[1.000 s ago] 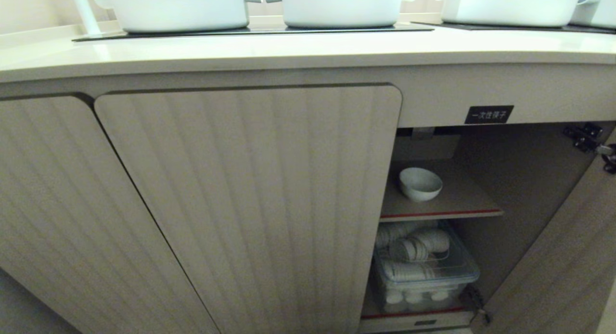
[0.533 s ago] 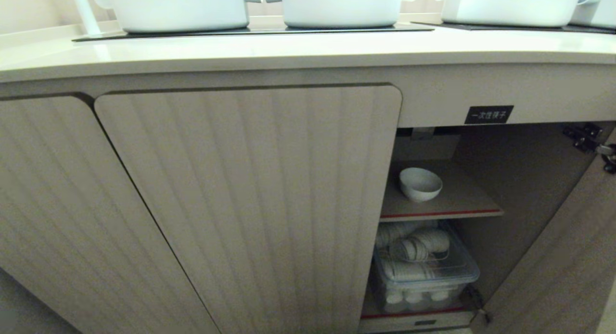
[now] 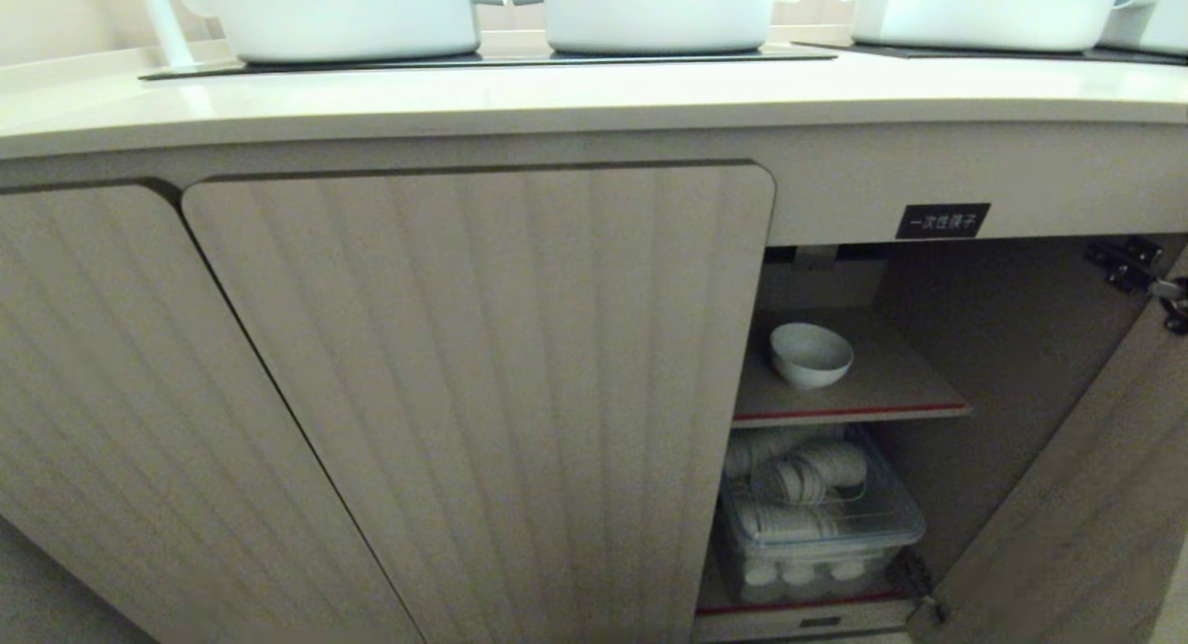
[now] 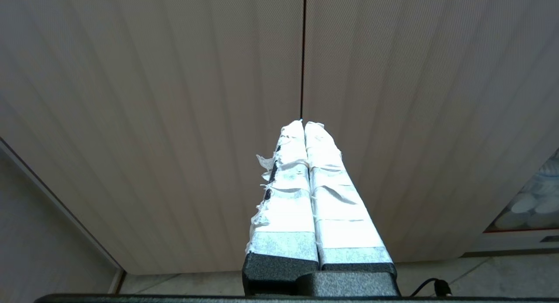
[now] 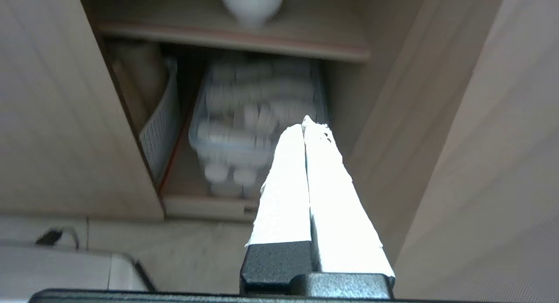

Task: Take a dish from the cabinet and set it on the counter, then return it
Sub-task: Close the cabinet door

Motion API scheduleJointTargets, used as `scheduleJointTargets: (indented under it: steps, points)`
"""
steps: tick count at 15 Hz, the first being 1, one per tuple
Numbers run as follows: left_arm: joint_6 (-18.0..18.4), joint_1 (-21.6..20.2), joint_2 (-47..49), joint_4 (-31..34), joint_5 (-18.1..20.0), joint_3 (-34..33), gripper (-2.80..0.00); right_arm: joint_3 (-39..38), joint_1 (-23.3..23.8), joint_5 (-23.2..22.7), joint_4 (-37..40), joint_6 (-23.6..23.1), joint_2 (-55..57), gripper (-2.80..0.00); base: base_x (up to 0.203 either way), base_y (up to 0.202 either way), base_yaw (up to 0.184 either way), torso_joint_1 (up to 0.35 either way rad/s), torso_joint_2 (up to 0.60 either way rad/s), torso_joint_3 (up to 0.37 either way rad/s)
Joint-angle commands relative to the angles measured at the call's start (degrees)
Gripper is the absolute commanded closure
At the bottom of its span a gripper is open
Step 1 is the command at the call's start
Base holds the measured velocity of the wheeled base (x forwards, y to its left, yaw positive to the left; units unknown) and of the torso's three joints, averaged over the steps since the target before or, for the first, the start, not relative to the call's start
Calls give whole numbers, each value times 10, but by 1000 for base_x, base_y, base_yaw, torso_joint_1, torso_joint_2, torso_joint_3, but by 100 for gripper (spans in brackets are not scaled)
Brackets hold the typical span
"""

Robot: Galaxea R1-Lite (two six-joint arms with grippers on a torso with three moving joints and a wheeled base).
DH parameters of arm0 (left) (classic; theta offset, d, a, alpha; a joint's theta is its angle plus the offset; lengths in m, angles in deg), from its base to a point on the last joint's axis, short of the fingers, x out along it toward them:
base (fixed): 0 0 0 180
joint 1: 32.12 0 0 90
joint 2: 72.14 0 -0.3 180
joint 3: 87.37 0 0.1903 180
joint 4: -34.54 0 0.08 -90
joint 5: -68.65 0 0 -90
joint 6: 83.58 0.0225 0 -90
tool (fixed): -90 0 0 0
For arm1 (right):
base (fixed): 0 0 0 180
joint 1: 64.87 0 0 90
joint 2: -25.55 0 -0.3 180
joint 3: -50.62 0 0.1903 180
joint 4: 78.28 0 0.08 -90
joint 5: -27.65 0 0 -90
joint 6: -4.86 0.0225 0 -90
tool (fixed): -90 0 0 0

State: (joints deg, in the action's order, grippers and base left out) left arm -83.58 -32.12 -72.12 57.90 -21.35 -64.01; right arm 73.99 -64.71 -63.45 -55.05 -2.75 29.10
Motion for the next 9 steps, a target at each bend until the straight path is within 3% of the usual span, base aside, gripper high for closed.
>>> scheduleJointTargets:
  steps: [1,5,9]
  points:
    - [0,0,0,0,0,0,0,0,-1,0,0,-2,-35,0,0,0,0,0,0,0]
    - [0,0,0,0,0,0,0,0,-1,0,1,0,-35,0,0,0,0,0,0,0]
    - [0,0,0,0,0,0,0,1,-1,2,1,47,-35,0,0,0,0,0,0,0]
